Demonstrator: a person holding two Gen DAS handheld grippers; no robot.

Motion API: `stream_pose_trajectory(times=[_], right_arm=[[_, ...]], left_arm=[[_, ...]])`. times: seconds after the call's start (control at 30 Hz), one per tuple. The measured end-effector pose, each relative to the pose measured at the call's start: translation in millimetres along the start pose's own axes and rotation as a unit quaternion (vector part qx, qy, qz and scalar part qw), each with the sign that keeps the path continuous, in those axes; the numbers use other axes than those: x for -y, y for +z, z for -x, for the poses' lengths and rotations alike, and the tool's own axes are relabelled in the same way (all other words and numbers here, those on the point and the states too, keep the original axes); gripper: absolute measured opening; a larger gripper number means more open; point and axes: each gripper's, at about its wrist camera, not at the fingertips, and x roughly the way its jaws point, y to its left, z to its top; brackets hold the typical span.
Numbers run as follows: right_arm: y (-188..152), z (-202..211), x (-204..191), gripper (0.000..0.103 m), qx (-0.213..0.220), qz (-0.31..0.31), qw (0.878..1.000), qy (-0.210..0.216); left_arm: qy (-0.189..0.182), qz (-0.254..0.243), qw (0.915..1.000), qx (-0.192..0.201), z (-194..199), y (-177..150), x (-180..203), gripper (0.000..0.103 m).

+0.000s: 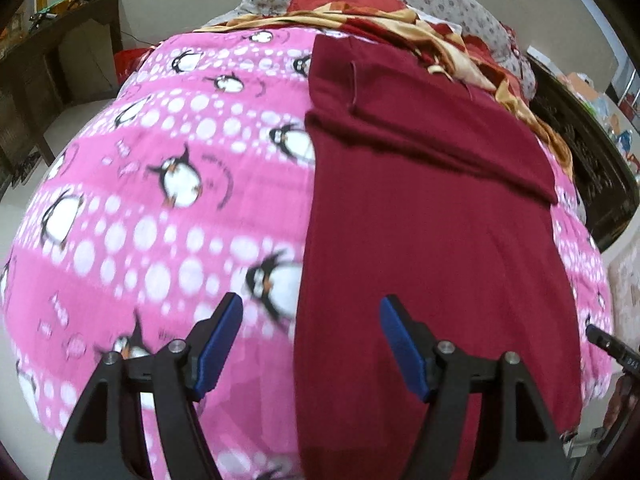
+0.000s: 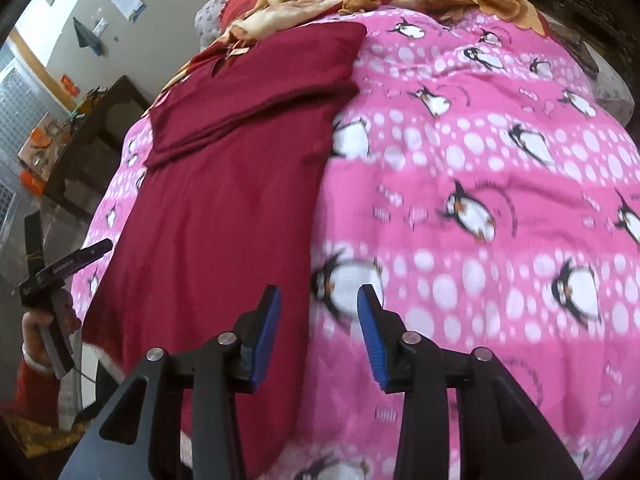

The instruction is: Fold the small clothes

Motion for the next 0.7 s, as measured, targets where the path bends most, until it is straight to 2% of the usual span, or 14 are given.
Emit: stream_pose_trajectory(times=[0.3,0.7], right_arm=[[-25,0,-7,0.067,-0.006,-0.005,1.000,0.011],[-42,-5,-9,0.070,-0.013,0.001,1.000,0.013]], left_arm=[[0.017,-0.016,0.9997,-0.006,13,-31,1,0.075],[0.020,-0.032,0.9992,-0.012,20,-50,5,0.075]])
